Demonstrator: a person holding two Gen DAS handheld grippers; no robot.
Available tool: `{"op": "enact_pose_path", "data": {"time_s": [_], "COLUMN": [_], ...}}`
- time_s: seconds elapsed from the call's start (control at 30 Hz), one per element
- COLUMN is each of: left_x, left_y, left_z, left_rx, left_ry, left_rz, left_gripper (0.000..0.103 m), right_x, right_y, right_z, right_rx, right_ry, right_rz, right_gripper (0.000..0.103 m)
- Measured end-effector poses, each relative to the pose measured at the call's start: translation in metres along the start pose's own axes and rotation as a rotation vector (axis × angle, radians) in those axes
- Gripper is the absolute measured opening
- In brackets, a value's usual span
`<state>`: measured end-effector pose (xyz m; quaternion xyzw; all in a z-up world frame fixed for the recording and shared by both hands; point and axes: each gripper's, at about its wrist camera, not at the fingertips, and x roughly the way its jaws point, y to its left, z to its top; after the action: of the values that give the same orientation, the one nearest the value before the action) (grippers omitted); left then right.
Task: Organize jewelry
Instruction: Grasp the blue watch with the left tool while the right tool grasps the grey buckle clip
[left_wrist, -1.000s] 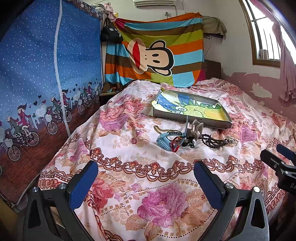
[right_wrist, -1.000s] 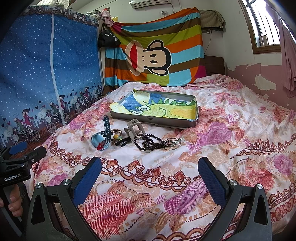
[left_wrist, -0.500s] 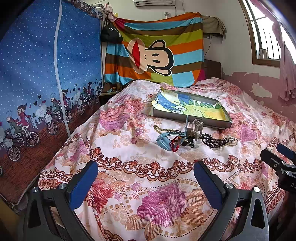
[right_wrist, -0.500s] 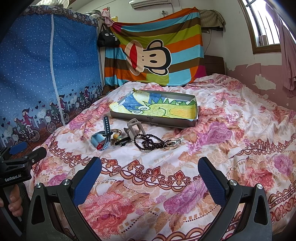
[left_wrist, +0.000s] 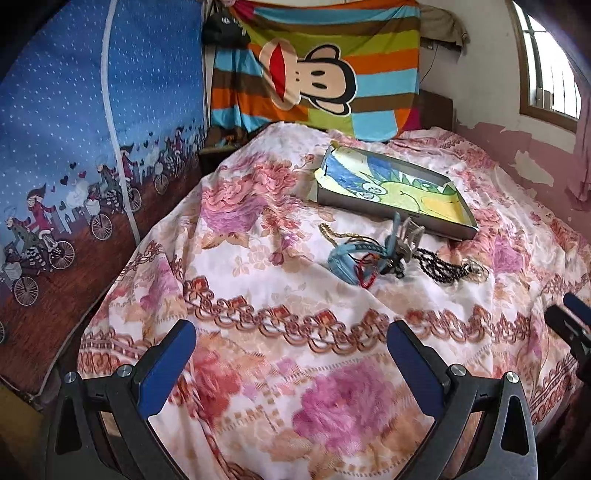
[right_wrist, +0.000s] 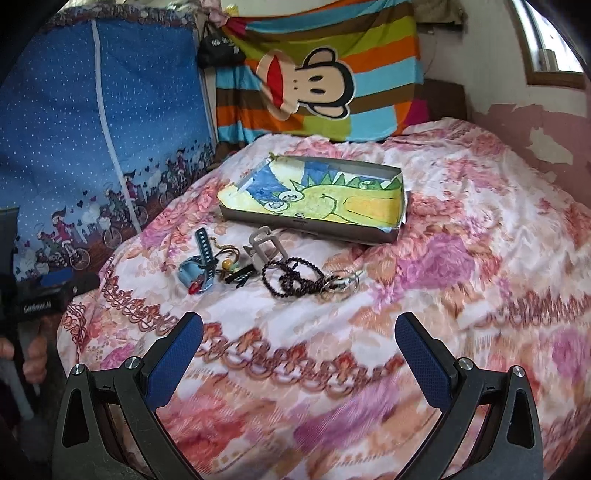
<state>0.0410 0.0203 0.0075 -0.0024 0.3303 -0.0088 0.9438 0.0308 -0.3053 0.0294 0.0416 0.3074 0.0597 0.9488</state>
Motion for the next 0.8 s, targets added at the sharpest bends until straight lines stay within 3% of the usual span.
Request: {"op": "enact_pose_path", "data": {"time_s": [0.27, 0.43, 0.63, 0.8], "left_x": [0.056, 0.089, 0.119, 0.140], "left_y": [0.004, -0.008, -0.022, -0.030], "left_z": [0.051, 0.063, 0.068, 0.068], "left_rx": [0.074, 0.160, 0.227, 0.287], "left_ry": [0.082, 0.110, 0.147, 0.197], "left_rz": [-0.101, -0.153, -0.225, -0.267], "left_gripper": [0.103, 0.103, 0.088, 0.068], "right_x": [0.059, 0.092, 0.134, 0.174], "right_y": [-0.022, -0.020, 0.004, 0.021], "right_z": [0.031, 0.043, 0.061, 0.070], "right_rx": [0.026, 0.034, 0.005, -0.016], "right_ry": [0.112, 0.147, 0.183, 0.236], "right_rz": [0.022, 0.078, 0.187, 0.229], "right_gripper": [0.102, 0.101, 0.088, 0.075]}}
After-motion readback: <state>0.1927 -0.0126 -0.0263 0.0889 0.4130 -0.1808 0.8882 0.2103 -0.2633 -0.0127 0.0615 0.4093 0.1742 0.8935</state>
